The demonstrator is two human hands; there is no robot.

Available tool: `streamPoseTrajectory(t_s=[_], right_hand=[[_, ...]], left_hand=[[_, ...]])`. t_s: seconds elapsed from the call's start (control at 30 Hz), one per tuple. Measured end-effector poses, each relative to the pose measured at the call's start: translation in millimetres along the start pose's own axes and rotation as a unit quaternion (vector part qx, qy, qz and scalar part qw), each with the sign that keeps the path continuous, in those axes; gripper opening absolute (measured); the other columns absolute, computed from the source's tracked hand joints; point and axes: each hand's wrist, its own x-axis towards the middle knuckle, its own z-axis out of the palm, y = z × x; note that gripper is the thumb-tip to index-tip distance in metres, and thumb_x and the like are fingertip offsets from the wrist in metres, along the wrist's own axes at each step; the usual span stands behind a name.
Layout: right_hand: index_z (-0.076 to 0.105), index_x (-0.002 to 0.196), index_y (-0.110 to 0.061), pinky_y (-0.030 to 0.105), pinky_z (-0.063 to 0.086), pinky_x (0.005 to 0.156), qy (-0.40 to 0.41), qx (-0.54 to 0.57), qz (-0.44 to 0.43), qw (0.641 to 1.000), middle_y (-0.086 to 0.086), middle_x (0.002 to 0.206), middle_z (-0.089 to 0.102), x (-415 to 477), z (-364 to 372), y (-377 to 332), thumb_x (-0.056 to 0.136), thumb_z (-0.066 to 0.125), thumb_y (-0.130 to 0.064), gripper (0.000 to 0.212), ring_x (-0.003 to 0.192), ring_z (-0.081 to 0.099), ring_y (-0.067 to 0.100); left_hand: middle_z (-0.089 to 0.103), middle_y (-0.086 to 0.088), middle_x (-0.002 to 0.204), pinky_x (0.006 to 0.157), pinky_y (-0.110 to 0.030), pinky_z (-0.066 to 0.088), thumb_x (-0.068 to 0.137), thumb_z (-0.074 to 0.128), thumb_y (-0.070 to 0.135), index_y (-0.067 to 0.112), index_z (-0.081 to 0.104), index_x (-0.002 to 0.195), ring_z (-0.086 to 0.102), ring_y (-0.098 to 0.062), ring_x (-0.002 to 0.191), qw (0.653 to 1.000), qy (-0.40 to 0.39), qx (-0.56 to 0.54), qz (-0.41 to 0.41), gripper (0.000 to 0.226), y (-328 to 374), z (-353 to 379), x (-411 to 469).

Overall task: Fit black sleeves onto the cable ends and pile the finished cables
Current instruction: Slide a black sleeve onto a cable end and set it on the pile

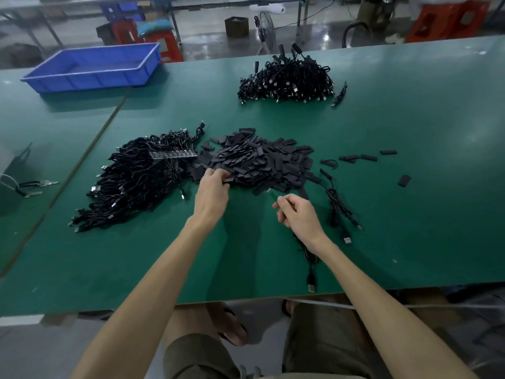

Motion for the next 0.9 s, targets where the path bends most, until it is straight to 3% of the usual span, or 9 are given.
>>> streamPoseTrajectory(t_s=[0.1,0.27,0.4,0.57,0.67,0.9], right_hand=[[0.070,0.092,-0.013,0.017,0.040,0.052,-0.012,-0.001,0.000,1.000,-0.004,0.062,0.064,1.7,0.4,0.9,0.108,0.053,-0.027,0.028,0.048,0.047,0.005],[0.070,0.091,-0.013,0.018,0.038,0.049,-0.017,-0.001,-0.013,1.000,-0.003,0.061,0.063,1.9,1.9,3.5,0.108,0.054,-0.028,0.027,0.046,0.044,0.006],[0.070,0.091,-0.013,0.018,0.037,0.047,-0.015,0.004,-0.015,1.000,-0.003,0.060,0.063,2.6,2.5,3.1,0.108,0.054,-0.027,0.027,0.047,0.044,0.007],[0.071,0.091,-0.014,0.018,0.038,0.048,-0.011,0.001,-0.017,1.000,-0.003,0.060,0.063,2.9,3.4,3.7,0.107,0.054,-0.028,0.027,0.047,0.045,0.008],[0.072,0.090,-0.014,0.018,0.038,0.050,-0.014,-0.005,-0.024,1.000,-0.003,0.059,0.062,2.3,3.2,4.3,0.107,0.056,-0.029,0.027,0.048,0.046,0.008],[0.073,0.079,-0.018,0.024,0.044,0.063,-0.018,-0.044,-0.040,0.998,-0.005,0.057,0.060,1.4,4.2,3.7,0.102,0.060,-0.028,0.028,0.056,0.053,0.006]], left_hand=[[0.052,-0.013,0.128,0.091,-0.045,0.052,0.099,0.059,0.003,0.001,0.058,0.132,0.048,-0.031,0.121,0.991,-0.046,0.104,0.065,0.033,-3.3,2.0,13.5],[0.055,-0.015,0.107,0.082,-0.049,0.056,0.094,0.067,0.001,-0.003,0.062,0.106,0.061,-0.033,0.090,0.981,-0.069,0.153,0.097,0.014,-3.9,5.3,24.9],[0.057,-0.013,0.103,0.078,-0.046,0.056,0.092,0.072,0.008,-0.001,0.063,0.100,0.063,-0.030,0.085,0.980,-0.072,0.154,0.102,0.015,-5.8,-0.1,29.4],[0.062,-0.008,0.108,0.088,-0.040,0.046,0.086,0.079,0.026,0.009,0.070,0.103,0.057,-0.028,0.100,0.981,-0.050,0.144,0.119,0.025,-1.8,-8.8,21.9],[0.070,-0.005,0.104,0.085,-0.041,0.051,0.088,0.077,0.027,0.010,0.071,0.104,0.064,-0.025,0.095,0.986,-0.028,0.075,0.144,0.024,5.3,-9.1,5.1],[0.075,0.001,0.102,0.088,-0.036,0.054,0.090,0.075,0.024,0.012,0.075,0.104,0.068,-0.015,0.091,0.981,-0.079,-0.013,0.179,0.018,2.9,6.5,-22.2]])
